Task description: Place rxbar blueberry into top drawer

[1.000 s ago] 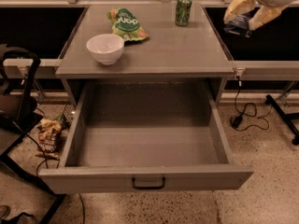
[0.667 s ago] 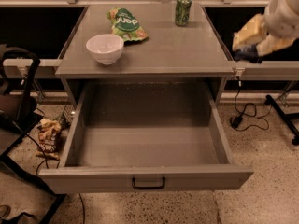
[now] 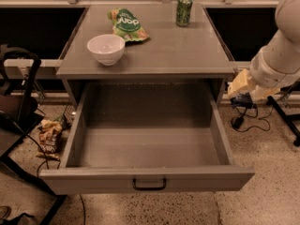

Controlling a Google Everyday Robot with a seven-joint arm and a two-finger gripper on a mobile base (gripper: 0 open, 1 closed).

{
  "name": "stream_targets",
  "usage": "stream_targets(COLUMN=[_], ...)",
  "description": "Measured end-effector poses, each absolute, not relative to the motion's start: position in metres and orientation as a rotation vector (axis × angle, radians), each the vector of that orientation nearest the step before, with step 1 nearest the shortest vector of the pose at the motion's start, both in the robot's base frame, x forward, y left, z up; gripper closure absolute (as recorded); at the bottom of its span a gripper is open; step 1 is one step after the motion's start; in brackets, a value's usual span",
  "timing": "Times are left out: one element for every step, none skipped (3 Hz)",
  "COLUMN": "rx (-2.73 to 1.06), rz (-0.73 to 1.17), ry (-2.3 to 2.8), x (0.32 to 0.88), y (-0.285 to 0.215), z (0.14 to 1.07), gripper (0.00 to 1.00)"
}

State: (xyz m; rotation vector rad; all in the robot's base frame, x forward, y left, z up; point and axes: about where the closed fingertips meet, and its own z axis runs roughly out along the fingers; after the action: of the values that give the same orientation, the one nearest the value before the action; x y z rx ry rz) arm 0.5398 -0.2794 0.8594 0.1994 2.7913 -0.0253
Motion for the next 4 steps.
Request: stream_targets(rx=[0.157, -0.002, -0.112, -0.154], rz=[0.011, 0.189, 0.294, 0.341], ry=[2.815, 2.886, 2.921, 2.931], x=[0.546, 0.534, 0.525, 0.523], y=[-0.265, -0.201, -0.159, -0.126], z=[0.844, 0.791, 0.755, 0.717], gripper=[1.0, 1.0, 1.0, 1.0])
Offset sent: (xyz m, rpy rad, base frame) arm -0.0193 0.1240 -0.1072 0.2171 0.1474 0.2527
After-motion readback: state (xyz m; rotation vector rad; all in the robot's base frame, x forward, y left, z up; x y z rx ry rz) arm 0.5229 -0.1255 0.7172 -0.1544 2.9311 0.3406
